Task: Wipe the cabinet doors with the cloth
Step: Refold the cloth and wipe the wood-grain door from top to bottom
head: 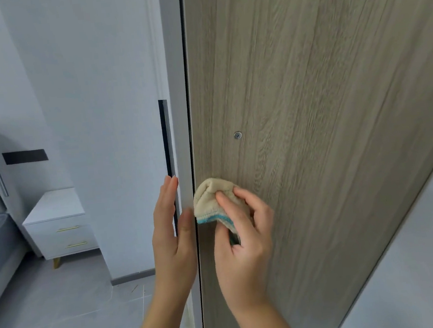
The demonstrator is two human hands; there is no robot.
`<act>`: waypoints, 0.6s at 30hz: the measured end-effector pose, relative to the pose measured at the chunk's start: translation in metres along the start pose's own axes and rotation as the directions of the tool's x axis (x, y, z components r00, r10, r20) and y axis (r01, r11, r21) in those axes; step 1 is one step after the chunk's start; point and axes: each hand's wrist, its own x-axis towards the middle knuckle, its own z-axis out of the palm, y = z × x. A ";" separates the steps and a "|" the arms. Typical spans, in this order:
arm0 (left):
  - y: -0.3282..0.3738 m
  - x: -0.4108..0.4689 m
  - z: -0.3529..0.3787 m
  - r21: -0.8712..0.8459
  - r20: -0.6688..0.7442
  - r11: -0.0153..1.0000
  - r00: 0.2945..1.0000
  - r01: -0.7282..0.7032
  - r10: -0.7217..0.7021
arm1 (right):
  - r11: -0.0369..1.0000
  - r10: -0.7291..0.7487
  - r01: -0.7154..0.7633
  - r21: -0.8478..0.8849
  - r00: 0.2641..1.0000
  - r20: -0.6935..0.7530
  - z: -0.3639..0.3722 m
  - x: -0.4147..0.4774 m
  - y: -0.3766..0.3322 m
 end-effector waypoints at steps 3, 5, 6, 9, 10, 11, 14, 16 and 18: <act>-0.004 -0.003 0.002 -0.021 -0.012 0.999 0.999 0.036 -0.036 | 0.999 -0.038 0.038 -0.008 0.999 0.014 -0.002 -0.002 0.007; -0.007 -0.006 0.004 -0.027 -0.024 0.996 0.996 0.081 -0.082 | 0.998 -0.044 0.046 -0.036 0.998 0.055 -0.008 -0.014 0.018; -0.007 -0.008 0.005 -0.031 -0.029 0.995 0.995 0.092 -0.093 | 0.999 -0.024 0.028 -0.047 0.997 0.077 -0.012 -0.022 0.023; -0.005 -0.013 0.007 -0.023 -0.031 0.995 0.995 0.093 -0.093 | 0.998 0.051 -0.049 -0.037 0.997 0.065 -0.024 -0.026 0.032; -0.004 -0.014 0.008 -0.026 -0.033 0.995 0.995 0.095 -0.096 | 0.997 0.070 -0.069 -0.029 0.997 0.014 -0.025 -0.017 0.035; -0.003 -0.015 0.009 -0.028 -0.033 0.995 0.994 0.100 -0.101 | 0.995 0.095 -0.096 -0.023 0.994 -0.050 -0.027 -0.004 0.037; -0.002 -0.016 0.013 -0.041 -0.050 0.993 0.993 0.109 -0.111 | 0.991 0.130 -0.132 -0.002 0.979 -0.159 -0.024 0.026 0.035; -0.001 -0.017 0.018 -0.036 -0.084 0.994 0.991 0.102 -0.105 | 0.997 0.077 -0.079 -0.021 0.994 -0.080 -0.021 0.015 0.033; 0.000 -0.018 0.024 -0.024 -0.110 0.996 0.990 0.091 -0.093 | 0.997 0.069 -0.068 -0.041 0.997 0.024 -0.028 -0.007 0.040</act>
